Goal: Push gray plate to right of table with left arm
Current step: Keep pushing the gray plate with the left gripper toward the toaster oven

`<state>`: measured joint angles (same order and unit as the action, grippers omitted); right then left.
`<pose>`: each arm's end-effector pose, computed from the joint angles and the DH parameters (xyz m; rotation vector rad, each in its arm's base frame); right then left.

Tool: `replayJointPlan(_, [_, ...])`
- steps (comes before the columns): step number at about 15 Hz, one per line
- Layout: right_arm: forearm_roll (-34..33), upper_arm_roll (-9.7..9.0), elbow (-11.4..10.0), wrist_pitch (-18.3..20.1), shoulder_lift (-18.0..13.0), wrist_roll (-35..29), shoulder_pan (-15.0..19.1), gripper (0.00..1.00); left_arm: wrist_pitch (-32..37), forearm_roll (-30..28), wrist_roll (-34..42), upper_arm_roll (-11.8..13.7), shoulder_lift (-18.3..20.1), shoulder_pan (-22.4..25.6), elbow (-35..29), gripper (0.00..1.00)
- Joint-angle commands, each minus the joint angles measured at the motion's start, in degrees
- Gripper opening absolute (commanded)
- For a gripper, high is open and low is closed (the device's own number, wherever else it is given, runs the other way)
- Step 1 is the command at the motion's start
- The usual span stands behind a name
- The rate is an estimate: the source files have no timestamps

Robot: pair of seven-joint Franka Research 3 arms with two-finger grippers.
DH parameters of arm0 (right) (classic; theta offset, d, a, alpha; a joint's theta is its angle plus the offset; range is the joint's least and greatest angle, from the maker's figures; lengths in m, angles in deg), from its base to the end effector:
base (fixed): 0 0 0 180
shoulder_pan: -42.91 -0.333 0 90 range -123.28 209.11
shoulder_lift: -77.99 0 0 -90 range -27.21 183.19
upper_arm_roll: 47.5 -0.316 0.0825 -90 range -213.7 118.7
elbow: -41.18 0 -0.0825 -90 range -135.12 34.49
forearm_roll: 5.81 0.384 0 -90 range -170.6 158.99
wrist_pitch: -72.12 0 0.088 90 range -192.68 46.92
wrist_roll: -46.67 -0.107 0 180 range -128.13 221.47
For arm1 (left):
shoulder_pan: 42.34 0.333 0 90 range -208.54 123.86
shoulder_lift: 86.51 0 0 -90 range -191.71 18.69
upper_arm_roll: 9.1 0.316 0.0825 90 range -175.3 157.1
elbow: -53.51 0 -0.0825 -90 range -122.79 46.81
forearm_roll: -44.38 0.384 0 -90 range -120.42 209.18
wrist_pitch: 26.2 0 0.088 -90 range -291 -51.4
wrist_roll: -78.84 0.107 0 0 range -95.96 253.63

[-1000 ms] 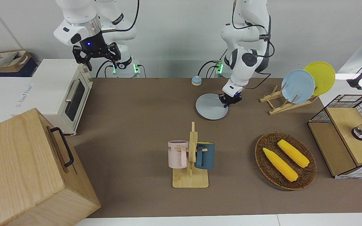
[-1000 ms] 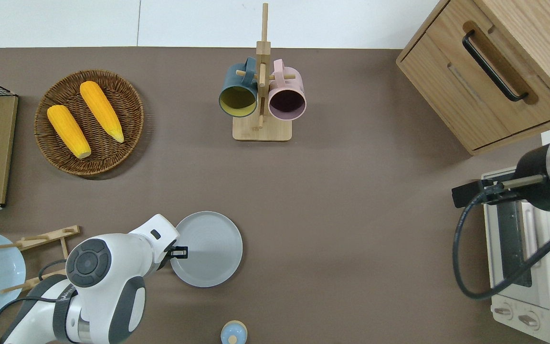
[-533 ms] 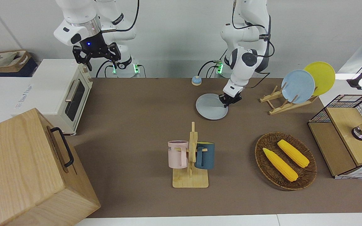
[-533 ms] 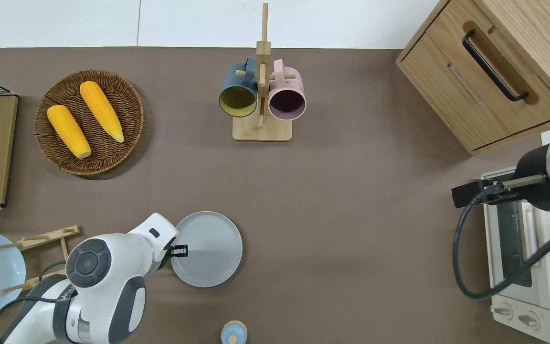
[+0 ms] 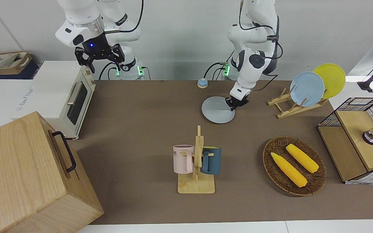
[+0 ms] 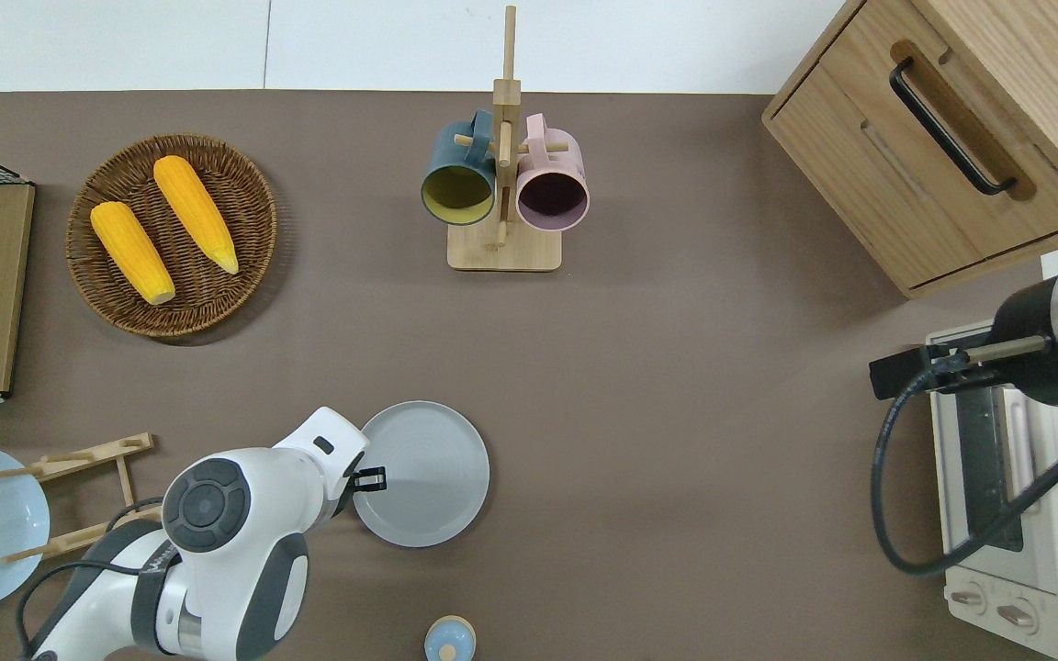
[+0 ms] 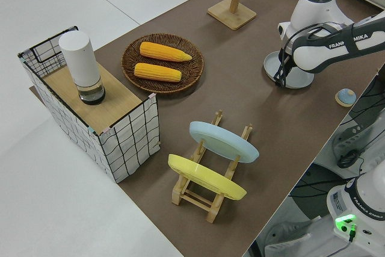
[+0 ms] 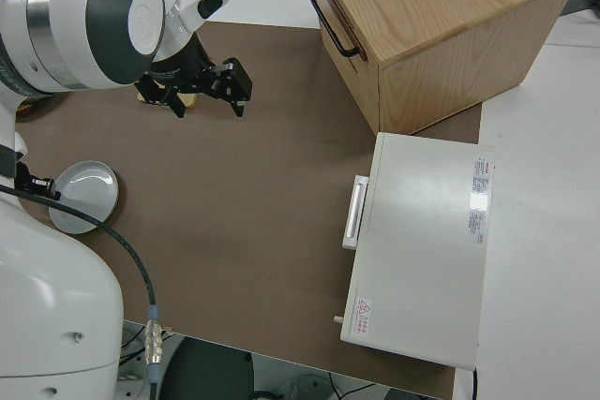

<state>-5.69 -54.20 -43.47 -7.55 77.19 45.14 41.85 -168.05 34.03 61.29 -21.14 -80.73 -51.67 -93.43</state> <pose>0.5261 0.0725 0.6601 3.1294 0.1707 -0.1142 0.4146 -0.1604 0.3014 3.0495 0.1157 -0.0301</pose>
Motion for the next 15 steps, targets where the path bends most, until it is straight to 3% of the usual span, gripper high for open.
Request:
replayJointPlan(1, [0.6,-0.86,0.5,0.8,-0.2,-0.1,1.2,0.983,-1.0,-0.5,-6.9,-0.3,-5.3,-5.2,3.8,0.0])
replayJointPlan(15, [0.6,-0.86,0.5,0.8,-0.2,-0.1,1.2,0.983,-0.9,0.5,-28.6,-0.2,-17.6,-20.2,19.6,0.0])
